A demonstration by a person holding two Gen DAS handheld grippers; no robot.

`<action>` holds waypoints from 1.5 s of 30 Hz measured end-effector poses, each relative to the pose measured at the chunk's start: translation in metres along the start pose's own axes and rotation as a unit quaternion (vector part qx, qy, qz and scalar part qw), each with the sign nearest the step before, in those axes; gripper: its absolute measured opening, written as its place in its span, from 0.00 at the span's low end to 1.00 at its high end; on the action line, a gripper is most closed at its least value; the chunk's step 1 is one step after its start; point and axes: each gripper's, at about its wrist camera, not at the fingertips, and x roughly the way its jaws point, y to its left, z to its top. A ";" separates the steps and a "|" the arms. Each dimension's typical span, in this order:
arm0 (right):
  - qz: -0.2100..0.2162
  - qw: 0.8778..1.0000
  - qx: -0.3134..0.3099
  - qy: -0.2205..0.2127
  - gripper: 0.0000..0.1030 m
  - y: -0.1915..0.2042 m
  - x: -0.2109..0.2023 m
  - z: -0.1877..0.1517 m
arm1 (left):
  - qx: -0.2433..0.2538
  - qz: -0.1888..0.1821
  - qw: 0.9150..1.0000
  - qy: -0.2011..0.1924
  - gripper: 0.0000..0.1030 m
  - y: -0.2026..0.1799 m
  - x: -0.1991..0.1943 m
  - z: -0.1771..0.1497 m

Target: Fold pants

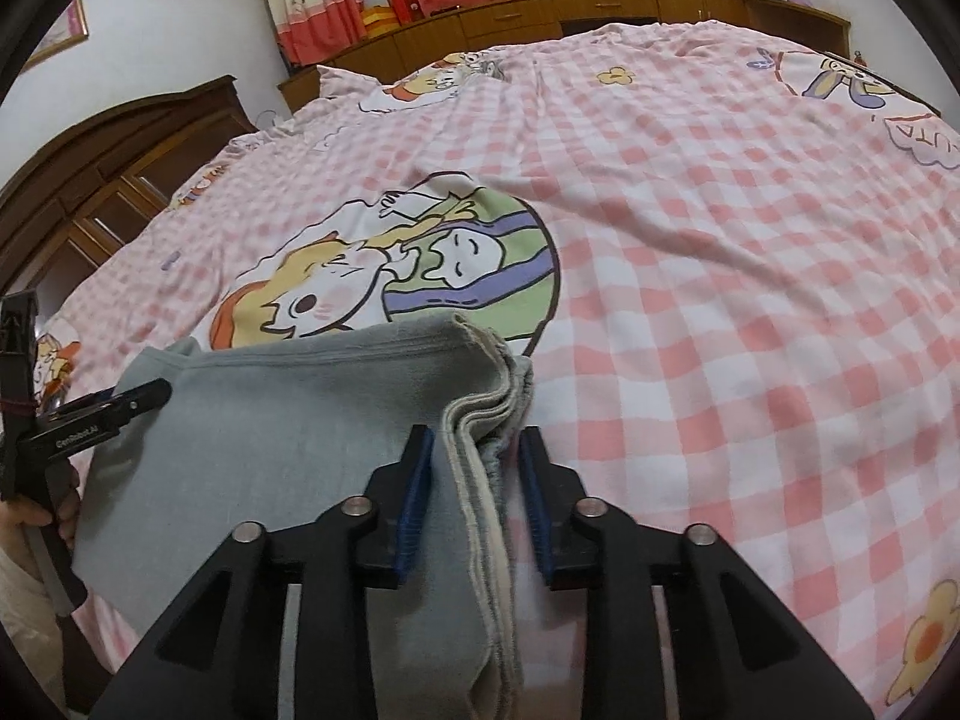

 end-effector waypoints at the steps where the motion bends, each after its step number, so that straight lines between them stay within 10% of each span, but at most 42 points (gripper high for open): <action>1: 0.000 1.000 0.001 0.002 0.31 0.000 -0.002 0.002 | -0.001 0.002 1.000 -0.001 0.59 0.000 -0.004 0.001; 11: 0.020 0.998 -0.029 -0.050 0.31 0.007 -0.049 0.024 | 0.028 -0.027 0.998 -0.053 0.59 -0.020 -0.063 0.001; 22: 0.001 0.998 -0.064 0.016 0.24 0.017 0.019 0.016 | -0.024 -0.065 0.998 0.003 0.33 -0.012 0.003 -0.004; 45: 0.018 0.997 -0.074 0.013 0.24 0.028 -0.044 -0.060 | -0.031 -0.050 0.998 0.001 0.47 -0.025 -0.079 -0.098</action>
